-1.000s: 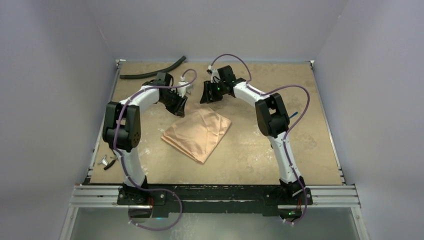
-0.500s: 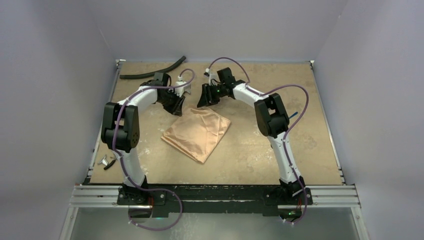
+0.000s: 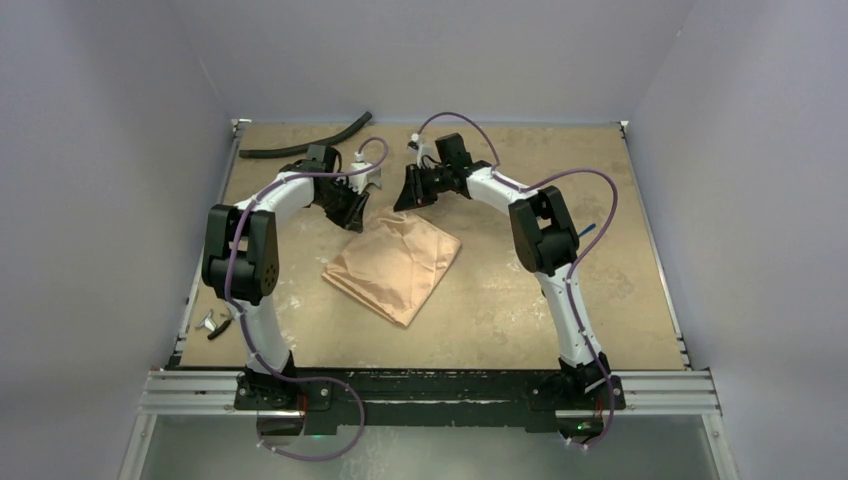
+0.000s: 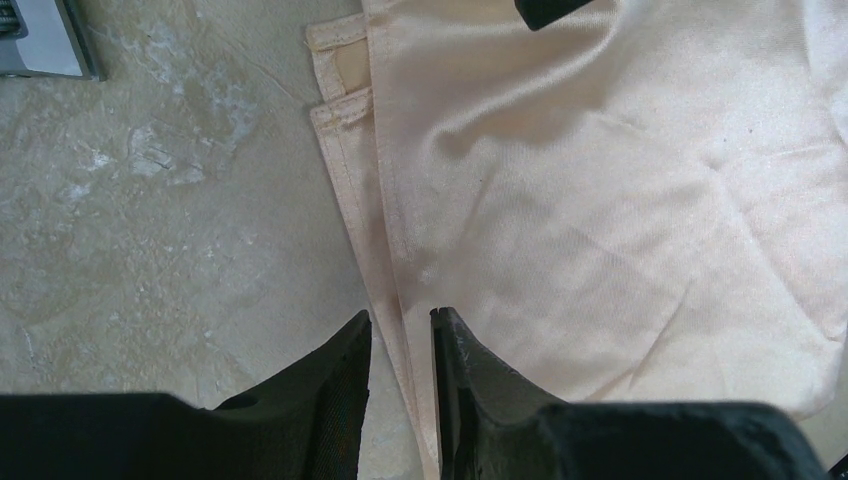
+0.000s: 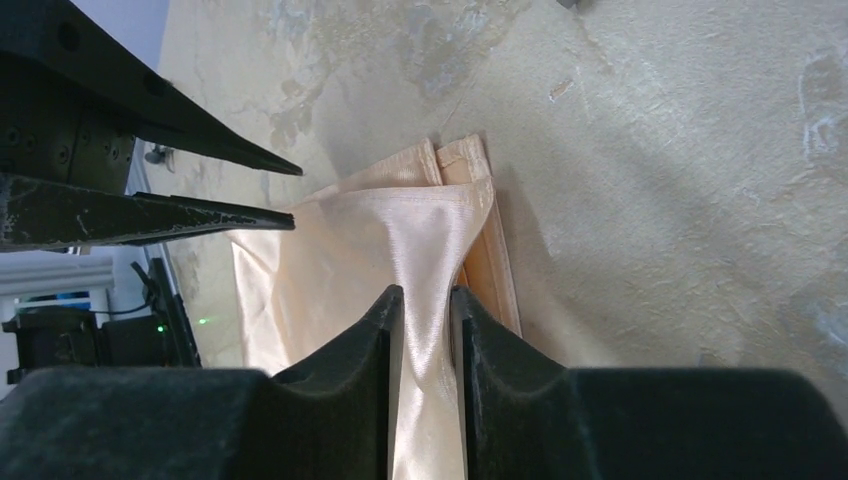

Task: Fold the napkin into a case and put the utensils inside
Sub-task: Pick up the upper triangle-folded napkin from the center of the board, then fold the top corner of the square-folded napkin at the center of the board.

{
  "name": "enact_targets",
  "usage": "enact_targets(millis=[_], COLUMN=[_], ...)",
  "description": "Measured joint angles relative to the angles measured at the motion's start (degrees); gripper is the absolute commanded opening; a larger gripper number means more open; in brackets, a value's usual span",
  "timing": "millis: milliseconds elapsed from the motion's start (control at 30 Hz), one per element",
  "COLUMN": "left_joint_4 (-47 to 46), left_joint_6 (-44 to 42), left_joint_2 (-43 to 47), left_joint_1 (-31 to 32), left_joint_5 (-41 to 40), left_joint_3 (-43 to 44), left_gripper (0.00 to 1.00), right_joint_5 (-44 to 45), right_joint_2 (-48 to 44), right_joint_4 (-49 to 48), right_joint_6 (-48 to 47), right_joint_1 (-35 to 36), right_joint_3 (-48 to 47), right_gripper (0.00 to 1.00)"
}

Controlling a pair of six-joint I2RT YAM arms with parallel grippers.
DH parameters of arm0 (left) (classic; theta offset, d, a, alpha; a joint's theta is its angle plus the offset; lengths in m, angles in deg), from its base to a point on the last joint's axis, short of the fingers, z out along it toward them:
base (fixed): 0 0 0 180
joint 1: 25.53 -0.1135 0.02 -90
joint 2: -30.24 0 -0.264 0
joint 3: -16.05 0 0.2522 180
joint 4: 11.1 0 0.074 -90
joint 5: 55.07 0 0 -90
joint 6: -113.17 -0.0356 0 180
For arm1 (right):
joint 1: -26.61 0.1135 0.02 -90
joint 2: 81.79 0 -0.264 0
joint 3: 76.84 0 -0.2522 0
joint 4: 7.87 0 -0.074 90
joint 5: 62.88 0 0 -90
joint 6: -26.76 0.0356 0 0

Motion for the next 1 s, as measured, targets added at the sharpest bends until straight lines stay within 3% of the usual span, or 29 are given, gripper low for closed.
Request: enact_targets(millis=[167,533,600,767,1000], left_joint_4=[0.1,0.9,1.8,3.2,4.4], left_joint_6=[0.0,0.1,0.1,0.5,0.3], left_joint_2=[0.0,0.0,0.0,0.0,0.0], left_joint_1=[0.0,0.0,0.0,0.0,0.0], left_joint_5=[0.0,1.7,3.1,7.5,10.5], left_joint_3=[0.0,0.2,0.6,1.8,2.1], left_gripper=[0.31,0.41,0.48,0.49,0.49], right_joint_5=[-0.8,-0.6,-0.8,-1.6,-2.6], right_joint_2=[-0.5,-5.2,-7.6,-14.0,-14.5], right_joint_4=[-2.9,-6.1,-7.7,-13.0,-14.8], right_joint_6=[0.8,0.5,0.4,0.0,-1.7], right_joint_1=[0.0,0.0,0.0,0.0,0.0], right_joint_3=[3.1,11.6,13.8,16.4,19.2], right_gripper=[0.0,0.0,0.0,0.0,0.0])
